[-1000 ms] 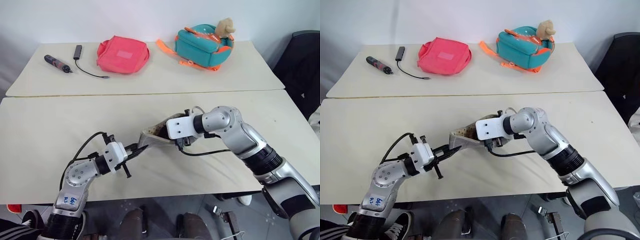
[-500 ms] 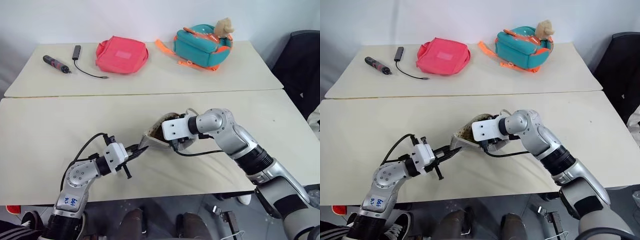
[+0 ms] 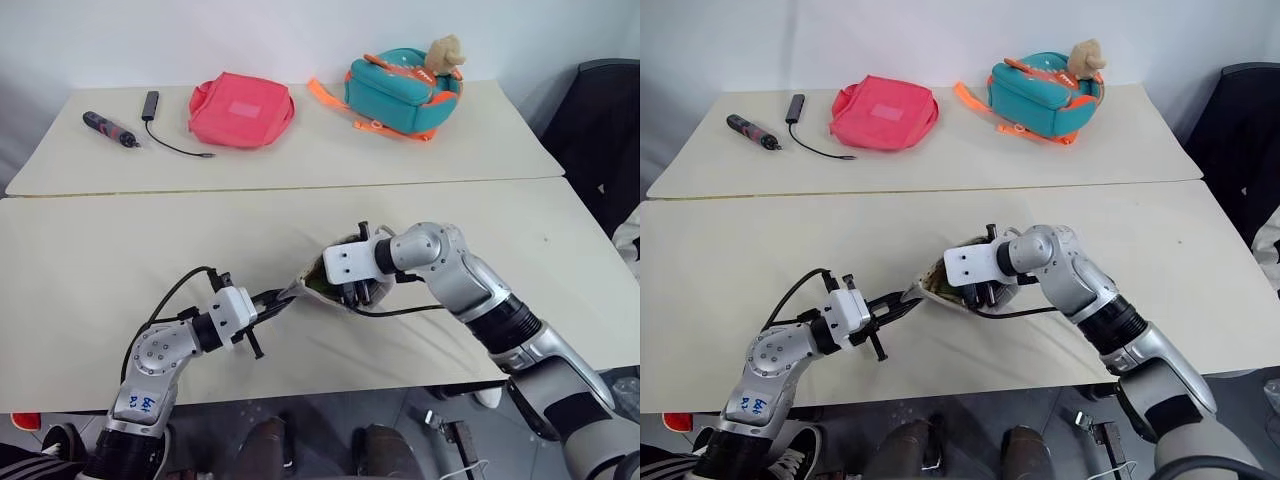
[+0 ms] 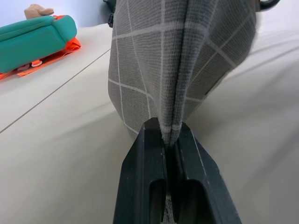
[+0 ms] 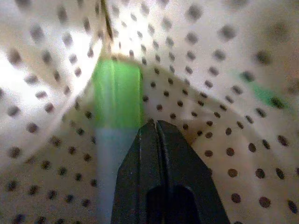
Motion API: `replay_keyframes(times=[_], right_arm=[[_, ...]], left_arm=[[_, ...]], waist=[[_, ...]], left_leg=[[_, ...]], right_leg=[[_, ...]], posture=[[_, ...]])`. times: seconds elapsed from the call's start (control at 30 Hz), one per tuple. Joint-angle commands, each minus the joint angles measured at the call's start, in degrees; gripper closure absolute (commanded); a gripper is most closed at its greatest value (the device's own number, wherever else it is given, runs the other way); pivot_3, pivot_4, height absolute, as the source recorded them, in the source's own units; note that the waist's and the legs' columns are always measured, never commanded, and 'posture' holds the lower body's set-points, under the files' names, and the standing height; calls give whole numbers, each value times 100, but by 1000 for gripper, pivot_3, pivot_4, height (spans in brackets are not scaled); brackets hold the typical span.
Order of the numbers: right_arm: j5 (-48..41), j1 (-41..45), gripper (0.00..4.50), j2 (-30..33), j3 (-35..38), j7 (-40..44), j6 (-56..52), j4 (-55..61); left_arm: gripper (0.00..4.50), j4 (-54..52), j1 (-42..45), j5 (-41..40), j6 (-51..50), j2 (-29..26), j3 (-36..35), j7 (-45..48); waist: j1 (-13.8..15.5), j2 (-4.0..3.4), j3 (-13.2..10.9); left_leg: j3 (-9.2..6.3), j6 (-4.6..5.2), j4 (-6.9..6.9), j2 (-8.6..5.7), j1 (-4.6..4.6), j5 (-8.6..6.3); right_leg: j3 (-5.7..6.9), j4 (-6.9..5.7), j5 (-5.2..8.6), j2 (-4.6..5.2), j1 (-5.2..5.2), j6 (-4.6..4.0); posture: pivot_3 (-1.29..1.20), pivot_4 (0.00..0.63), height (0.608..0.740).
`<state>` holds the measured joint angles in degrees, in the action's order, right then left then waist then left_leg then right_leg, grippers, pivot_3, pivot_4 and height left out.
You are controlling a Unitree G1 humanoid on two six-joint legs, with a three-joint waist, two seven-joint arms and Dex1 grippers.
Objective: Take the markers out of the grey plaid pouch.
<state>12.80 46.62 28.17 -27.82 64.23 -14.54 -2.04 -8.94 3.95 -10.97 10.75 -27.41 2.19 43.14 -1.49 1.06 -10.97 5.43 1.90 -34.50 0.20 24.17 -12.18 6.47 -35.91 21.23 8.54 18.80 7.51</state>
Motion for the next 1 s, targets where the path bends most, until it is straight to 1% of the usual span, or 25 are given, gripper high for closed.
replay_keyframes(times=[0.03,0.17,0.23,0.37,0.43,0.53,0.63,0.67,0.7,0.8,0.9,1.0], right_arm=[[-734,24,4467,-53,535,283,-627,745],[-1434,13,4467,168,1065,513,-1412,1362],[-1611,-16,4467,255,1168,502,-1628,1481],[-1483,-130,4467,594,958,516,-1605,1547],[-1424,-34,4467,613,755,529,-1739,1497],[-1198,122,3907,674,367,633,-1622,1447],[-1040,301,2955,585,199,525,-1522,1270],[-1003,357,2540,580,152,532,-1502,1218],[-933,439,2233,606,46,599,-1408,1151],[-741,675,2233,540,-171,633,-1297,844],[-405,828,2233,535,-388,560,-1027,500],[-123,838,2233,584,-615,655,-854,289]], left_arm=[[4500,-319,-13,-50,125,3,-49,-47],[4500,-265,-15,-107,65,13,-135,-102],[4500,-232,-14,-238,-24,47,-186,-121],[4500,-205,-10,-633,-294,126,-214,15],[4500,-232,-12,-1033,-676,146,-172,228],[4500,-249,13,-1541,-1231,217,-252,328],[4500,-249,39,-1827,-1590,248,-318,397],[4500,-250,42,-1845,-1644,238,-318,421],[4500,-241,45,-1941,-1779,242,-332,454],[4500,-195,61,-2205,-2122,245,-366,584],[4500,-175,88,-2224,-2190,234,-388,692],[4500,-139,81,-2242,-2271,245,-404,783]], waist=[[-1,0,0],[10,-1,0],[12,-1,0],[2,-1,0],[2,-1,0],[-15,-1,-1],[-7,-1,-1],[-7,-1,-1],[-7,-1,-1],[-8,-1,-1],[-5,-1,-1],[-6,-1,-1]], left_leg=[[0,1,1,0,1,0],[-3,-17,2,1,1,-13],[-4,-16,2,0,2,-15],[-3,-20,3,1,1,-19],[-2,-20,3,1,2,-18],[1,-17,3,2,1,-16],[-1,0,2,3,1,-5],[-1,0,1,3,1,-4],[0,0,1,2,1,-4],[0,0,0,1,1,-4],[0,-1,0,1,1,-4],[0,-1,0,-1,1,-4]], right_leg=[[0,1,0,1,0,0],[1,4,0,4,0,0],[1,5,0,6,0,0],[0,9,0,6,-1,0],[0,9,0,6,0,0],[-3,8,0,4,1,0],[-2,6,0,3,2,0],[-2,6,0,3,1,0],[-2,7,0,3,2,0],[-2,7,0,3,0,0],[-2,6,0,1,1,0],[-1,7,0,1,0,0]], posture=[[0,150,740],[0,150,740],[0,150,740],[0,150,740],[0,150,740],[0,150,740],[0,150,740],[0,150,740],[0,150,740],[0,150,740],[0,150,740],[0,150,740]])
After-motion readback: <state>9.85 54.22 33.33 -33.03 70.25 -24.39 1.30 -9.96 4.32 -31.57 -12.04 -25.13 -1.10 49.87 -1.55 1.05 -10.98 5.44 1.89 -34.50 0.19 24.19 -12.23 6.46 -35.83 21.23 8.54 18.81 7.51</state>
